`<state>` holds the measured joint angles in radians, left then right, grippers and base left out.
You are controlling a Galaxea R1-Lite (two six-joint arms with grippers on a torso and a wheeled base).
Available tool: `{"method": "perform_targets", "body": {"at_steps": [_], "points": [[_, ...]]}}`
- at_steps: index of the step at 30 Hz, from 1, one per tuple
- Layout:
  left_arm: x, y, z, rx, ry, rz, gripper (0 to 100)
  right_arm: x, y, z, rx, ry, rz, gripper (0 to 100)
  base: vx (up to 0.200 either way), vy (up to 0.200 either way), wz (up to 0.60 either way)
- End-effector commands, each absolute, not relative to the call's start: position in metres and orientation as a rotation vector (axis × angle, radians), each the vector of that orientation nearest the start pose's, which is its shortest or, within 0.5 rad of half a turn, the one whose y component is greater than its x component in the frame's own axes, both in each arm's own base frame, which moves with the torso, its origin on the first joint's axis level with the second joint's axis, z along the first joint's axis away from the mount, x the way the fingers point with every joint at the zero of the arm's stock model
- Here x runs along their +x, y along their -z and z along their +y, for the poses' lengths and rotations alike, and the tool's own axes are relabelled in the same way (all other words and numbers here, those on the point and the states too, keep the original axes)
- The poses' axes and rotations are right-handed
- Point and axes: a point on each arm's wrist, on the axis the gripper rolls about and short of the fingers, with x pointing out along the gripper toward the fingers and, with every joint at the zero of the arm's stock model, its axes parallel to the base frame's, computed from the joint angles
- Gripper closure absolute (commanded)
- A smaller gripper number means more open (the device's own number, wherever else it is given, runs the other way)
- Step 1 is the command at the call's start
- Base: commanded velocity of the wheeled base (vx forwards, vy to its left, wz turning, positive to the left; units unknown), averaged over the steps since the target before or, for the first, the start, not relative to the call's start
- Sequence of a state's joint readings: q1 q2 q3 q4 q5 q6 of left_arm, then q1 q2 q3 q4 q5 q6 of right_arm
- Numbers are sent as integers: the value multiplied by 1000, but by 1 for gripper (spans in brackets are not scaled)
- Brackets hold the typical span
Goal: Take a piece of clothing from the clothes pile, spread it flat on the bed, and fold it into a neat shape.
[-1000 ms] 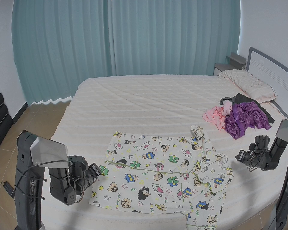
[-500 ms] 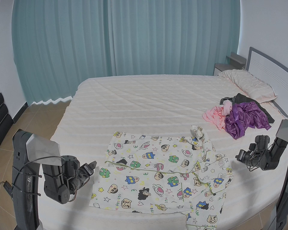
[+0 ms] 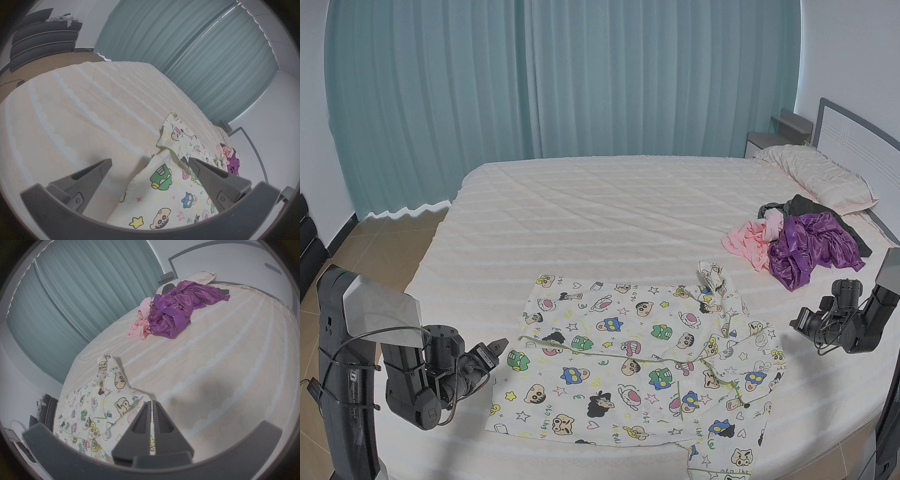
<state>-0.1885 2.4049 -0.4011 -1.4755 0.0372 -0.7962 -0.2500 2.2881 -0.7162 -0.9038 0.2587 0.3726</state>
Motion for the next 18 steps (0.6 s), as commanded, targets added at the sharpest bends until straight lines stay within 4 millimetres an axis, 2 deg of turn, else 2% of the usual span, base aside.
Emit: {"method": "perform_targets", "body": {"at_steps": [1, 8, 18], "points": [[300, 40, -58, -726, -65, 554, 0, 344, 8, -81, 534, 103, 632, 100, 0, 0, 0], [298, 40, -72, -744, -40, 564, 0, 344, 8, -81, 534, 102, 634, 100, 0, 0, 0], [294, 40, -81, -731, -17, 579, 0, 344, 7, -81, 534, 102, 631, 100, 0, -200, 0]]}}
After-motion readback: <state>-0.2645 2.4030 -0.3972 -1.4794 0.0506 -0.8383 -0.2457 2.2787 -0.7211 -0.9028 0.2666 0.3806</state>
